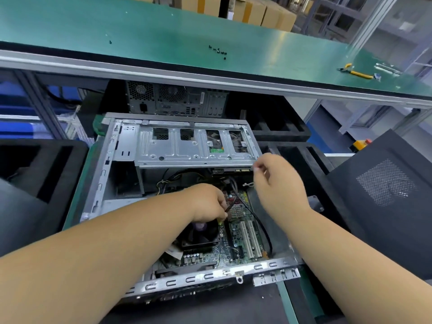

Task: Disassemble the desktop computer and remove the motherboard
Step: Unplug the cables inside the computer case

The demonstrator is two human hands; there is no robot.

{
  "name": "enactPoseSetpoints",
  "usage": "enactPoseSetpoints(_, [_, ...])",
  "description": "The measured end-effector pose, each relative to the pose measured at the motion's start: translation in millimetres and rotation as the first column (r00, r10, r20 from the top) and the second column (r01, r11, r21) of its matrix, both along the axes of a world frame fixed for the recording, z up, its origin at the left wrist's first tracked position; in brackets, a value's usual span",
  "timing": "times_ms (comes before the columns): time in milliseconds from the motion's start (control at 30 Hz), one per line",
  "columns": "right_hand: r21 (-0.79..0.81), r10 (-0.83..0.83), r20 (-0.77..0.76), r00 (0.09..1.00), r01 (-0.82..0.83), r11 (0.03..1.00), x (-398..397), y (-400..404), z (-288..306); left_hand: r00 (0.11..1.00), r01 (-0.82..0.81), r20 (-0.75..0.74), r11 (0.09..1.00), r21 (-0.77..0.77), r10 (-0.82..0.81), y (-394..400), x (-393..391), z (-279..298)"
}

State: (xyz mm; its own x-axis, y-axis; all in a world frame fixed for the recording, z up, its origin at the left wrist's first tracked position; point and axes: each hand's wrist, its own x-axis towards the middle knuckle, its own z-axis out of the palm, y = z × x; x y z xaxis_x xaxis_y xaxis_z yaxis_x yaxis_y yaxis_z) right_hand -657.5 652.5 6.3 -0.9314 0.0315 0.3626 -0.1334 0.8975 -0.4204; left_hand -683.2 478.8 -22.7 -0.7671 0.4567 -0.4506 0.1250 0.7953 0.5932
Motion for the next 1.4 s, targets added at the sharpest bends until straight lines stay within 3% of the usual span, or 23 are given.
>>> enactPoseSetpoints(133, [0.139, -0.033, 0.435, 0.900, -0.031, 0.990, 1.7, -29.2, -2.7, 0.992, 0.103, -0.068, 0.994, -0.036, -0.105, -6.1, -1.6, 3.2])
enactPoseSetpoints(233, [0.106, -0.110, 0.497, 0.861, 0.065, 0.992, -2.7, -35.3, -7.8, 0.990, 0.127, -0.059, 0.992, -0.028, -0.128, -8.8, -0.6, 3.2])
enactPoseSetpoints(300, [-0.029, -0.116, 0.534, 0.837, 0.155, 0.987, -5.1, -34.6, -10.6, 0.992, 0.107, -0.059, 0.994, -0.026, -0.108, -8.9, -1.6, 2.0])
enactPoseSetpoints(367, [-0.181, -0.067, 0.612, 0.788, 0.222, 0.958, -1.9, -38.1, -12.2, 0.993, 0.000, -0.114, 0.999, -0.033, -0.004, -10.5, -2.7, 2.5])
enactPoseSetpoints(467, [-0.228, 0.029, 0.699, 0.715, 0.183, 0.956, 9.5, -46.8, -20.7, 0.940, -0.328, -0.094, 0.944, 0.018, 0.329, -16.3, -9.6, -0.8])
enactPoseSetpoints(500, [-0.234, 0.056, 0.716, 0.696, 0.163, 0.959, 13.4, -50.3, -22.3, 0.924, -0.371, -0.086, 0.928, 0.026, 0.372, -17.4, -11.3, -1.8])
enactPoseSetpoints(633, [-0.175, 0.122, 0.750, 0.650, 0.018, 0.984, 20.1, -52.2, -17.2, 0.987, -0.155, -0.063, 0.983, -0.099, 0.149, -11.3, -8.9, -7.5])
enactPoseSetpoints(733, [-0.079, 0.115, 0.807, 0.579, -0.087, 0.993, 20.5, -44.8, -10.4, 0.998, 0.051, -0.037, 0.995, -0.084, -0.054, 2.1, -5.4, -12.3])
enactPoseSetpoints(867, [0.026, 0.110, 0.869, 0.483, -0.267, 0.963, 27.3, -34.9, 0.0, 0.981, 0.195, 0.016, 0.981, 0.011, -0.195, 19.7, -5.4, 3.2])
enactPoseSetpoints(933, [0.028, 0.109, 0.884, 0.455, -0.285, 0.958, 33.6, -31.1, 4.8, 0.984, 0.162, 0.075, 0.987, 0.010, -0.163, 29.2, -4.8, 12.4])
enactPoseSetpoints(1100, [0.056, 0.123, 0.878, 0.463, -0.354, 0.933, 41.2, -24.0, 17.0, 0.978, 0.208, 0.043, 0.976, -0.062, -0.205, 67.4, -11.3, 22.2])
enactPoseSetpoints(1167, [0.042, 0.155, 0.878, 0.452, -0.397, 0.917, 43.6, -21.4, 25.1, 0.975, 0.206, -0.059, 0.972, -0.116, -0.213, 80.9, -19.8, 17.3])
enactPoseSetpoints(1233, [0.057, 0.165, 0.834, 0.527, -0.379, 0.924, 44.5, -14.5, 30.8, 0.963, 0.229, -0.094, 0.951, -0.208, -0.253, 91.6, -27.3, 7.2])
enactPoseSetpoints(1300, [0.118, 0.124, 0.732, 0.670, -0.303, 0.946, 38.7, -5.9, 35.4, 0.959, 0.233, -0.086, 0.921, -0.311, -0.271, 97.1, -33.2, -9.3])
enactPoseSetpoints(1400, [0.366, 0.043, 0.532, 0.845, -0.275, 0.889, 21.2, 5.4, 36.4, 0.969, 0.105, -0.152, 0.885, -0.454, -0.193, 92.4, -40.3, -37.4])
